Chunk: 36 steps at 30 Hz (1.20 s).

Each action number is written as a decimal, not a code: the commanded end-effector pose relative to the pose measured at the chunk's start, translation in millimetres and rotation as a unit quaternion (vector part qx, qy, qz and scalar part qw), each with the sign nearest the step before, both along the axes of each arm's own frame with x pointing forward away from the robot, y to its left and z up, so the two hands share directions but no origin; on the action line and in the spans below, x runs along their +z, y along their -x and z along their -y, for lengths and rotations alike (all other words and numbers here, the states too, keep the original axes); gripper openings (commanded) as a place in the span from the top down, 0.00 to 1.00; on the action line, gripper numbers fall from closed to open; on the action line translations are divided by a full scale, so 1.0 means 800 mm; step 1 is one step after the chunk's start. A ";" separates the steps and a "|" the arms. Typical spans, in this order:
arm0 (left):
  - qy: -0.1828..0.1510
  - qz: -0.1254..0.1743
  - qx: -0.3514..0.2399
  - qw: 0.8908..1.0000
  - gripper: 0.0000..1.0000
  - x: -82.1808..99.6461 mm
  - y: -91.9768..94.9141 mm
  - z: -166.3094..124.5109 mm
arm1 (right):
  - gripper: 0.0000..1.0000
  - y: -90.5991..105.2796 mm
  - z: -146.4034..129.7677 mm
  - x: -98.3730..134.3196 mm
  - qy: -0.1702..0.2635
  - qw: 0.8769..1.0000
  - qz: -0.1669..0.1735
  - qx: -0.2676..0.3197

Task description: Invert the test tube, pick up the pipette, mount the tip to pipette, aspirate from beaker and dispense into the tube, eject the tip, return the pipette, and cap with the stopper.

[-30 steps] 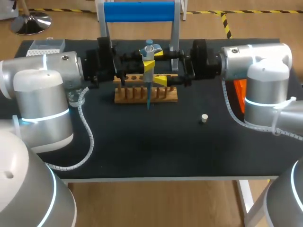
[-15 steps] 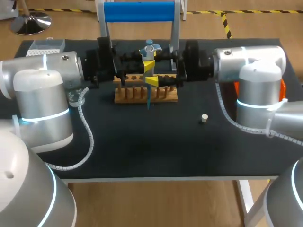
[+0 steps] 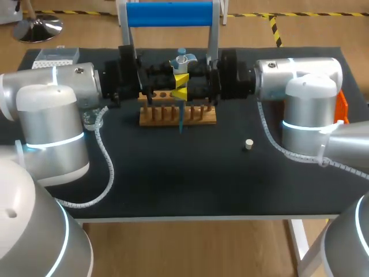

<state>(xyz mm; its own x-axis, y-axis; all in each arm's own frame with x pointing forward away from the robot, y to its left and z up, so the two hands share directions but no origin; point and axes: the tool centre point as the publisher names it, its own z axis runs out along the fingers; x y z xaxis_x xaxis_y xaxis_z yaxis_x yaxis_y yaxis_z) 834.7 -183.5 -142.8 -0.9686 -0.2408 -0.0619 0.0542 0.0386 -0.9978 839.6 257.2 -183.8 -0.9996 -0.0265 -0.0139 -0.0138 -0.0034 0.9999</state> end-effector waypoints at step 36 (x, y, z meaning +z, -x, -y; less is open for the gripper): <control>0.000 0.001 0.001 1.000 0.00 0.000 0.001 0.001 | 1.00 -0.015 0.029 0.004 -0.009 1.000 -0.002 0.030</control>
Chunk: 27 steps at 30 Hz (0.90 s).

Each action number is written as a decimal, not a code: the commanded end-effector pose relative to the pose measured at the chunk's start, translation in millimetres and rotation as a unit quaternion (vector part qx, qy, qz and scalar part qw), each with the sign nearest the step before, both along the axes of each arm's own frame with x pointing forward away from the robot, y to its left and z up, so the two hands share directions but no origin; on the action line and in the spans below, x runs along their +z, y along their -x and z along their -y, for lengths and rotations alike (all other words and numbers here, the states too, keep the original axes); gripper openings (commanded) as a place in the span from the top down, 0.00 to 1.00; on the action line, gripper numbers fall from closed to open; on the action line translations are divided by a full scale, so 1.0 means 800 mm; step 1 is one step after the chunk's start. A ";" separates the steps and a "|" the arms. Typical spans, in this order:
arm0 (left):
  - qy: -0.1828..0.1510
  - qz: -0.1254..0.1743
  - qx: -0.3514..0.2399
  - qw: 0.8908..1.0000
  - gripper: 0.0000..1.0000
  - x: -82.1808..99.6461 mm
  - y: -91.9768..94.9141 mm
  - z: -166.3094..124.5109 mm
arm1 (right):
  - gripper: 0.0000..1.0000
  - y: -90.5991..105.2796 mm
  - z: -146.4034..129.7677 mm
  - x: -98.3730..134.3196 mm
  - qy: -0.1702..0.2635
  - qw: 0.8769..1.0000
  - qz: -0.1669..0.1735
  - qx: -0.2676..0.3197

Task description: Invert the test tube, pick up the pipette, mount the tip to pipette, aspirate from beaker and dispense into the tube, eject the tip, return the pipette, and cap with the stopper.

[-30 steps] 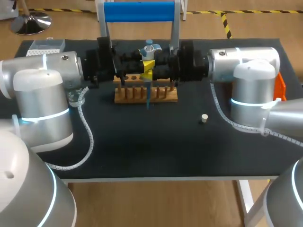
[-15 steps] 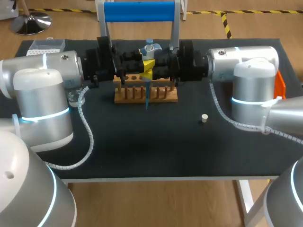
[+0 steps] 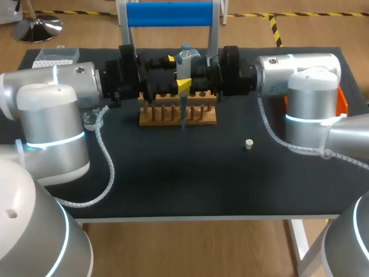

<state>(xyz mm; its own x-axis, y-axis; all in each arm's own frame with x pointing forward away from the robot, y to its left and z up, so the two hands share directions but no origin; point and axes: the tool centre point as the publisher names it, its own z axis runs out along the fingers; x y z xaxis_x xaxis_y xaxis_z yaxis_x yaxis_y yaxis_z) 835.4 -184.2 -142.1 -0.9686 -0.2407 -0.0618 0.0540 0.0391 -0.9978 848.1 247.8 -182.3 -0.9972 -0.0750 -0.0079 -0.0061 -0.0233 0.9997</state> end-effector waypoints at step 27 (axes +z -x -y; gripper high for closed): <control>0.000 0.001 0.001 1.000 0.00 0.000 0.002 0.000 | 1.00 -0.058 0.170 0.028 -0.006 0.998 0.034 0.044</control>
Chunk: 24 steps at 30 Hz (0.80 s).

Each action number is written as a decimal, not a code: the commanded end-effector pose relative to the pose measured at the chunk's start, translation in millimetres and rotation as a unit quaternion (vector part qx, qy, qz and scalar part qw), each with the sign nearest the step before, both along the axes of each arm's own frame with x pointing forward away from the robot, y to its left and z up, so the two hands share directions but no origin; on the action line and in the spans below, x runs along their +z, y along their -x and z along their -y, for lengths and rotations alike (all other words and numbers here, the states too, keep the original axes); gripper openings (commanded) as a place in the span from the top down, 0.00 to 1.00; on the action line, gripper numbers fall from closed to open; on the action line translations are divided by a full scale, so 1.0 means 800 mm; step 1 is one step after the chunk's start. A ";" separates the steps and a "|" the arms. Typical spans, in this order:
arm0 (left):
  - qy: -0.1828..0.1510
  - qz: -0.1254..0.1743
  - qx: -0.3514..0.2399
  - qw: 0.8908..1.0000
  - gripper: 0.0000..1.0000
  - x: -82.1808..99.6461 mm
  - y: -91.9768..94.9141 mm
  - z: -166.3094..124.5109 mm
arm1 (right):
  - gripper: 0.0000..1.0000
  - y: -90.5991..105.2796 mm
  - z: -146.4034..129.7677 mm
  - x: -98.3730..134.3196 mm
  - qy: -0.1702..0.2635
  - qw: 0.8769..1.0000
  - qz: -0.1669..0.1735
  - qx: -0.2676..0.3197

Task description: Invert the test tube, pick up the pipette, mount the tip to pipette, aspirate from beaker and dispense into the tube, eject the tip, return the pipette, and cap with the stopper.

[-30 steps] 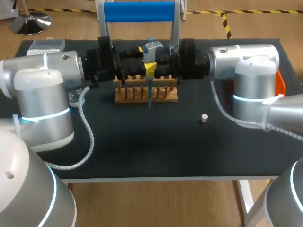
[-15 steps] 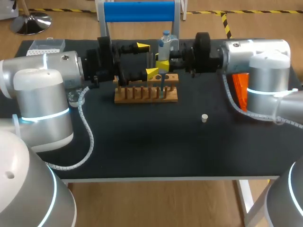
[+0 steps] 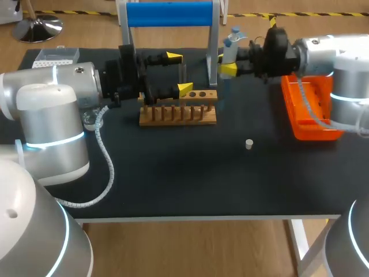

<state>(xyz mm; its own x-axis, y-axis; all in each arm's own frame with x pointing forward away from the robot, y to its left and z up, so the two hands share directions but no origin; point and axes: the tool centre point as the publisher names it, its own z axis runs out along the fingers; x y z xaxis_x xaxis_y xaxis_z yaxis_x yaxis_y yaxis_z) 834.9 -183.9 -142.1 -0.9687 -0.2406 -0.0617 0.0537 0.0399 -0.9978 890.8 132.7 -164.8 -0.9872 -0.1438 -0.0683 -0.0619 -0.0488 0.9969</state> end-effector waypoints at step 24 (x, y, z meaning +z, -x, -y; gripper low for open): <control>0.001 0.001 0.001 1.000 0.00 -0.001 0.001 0.000 | 1.00 -0.006 0.033 0.009 0.005 1.000 0.007 0.009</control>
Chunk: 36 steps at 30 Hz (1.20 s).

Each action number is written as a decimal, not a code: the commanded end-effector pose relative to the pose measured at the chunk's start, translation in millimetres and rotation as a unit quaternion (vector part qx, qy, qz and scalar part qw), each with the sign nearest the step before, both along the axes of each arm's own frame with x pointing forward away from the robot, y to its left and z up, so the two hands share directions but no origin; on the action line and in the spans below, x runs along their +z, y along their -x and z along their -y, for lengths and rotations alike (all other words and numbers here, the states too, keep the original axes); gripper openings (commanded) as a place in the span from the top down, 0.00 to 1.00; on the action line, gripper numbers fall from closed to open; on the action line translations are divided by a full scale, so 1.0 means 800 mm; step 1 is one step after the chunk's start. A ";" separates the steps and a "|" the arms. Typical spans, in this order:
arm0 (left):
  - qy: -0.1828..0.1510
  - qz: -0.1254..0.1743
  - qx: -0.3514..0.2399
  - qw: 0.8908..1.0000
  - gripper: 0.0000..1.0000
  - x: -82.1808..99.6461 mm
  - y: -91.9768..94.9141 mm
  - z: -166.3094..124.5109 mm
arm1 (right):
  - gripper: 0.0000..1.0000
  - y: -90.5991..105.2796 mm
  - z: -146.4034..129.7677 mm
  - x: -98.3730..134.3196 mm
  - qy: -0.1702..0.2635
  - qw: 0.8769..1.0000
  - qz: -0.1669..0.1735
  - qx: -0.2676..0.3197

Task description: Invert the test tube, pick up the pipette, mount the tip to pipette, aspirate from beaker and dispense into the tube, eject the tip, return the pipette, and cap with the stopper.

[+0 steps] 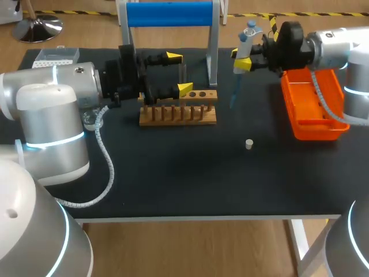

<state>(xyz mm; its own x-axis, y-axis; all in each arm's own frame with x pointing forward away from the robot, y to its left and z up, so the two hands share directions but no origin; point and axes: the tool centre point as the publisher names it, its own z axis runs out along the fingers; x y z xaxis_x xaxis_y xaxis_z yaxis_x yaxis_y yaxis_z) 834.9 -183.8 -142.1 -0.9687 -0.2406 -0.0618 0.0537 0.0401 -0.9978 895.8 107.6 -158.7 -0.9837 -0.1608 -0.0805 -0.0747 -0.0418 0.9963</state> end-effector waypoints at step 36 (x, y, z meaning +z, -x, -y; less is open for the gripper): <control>0.001 0.001 0.001 1.000 0.00 -0.001 0.001 0.000 | 1.00 -0.064 0.241 0.032 0.011 0.999 0.016 -0.027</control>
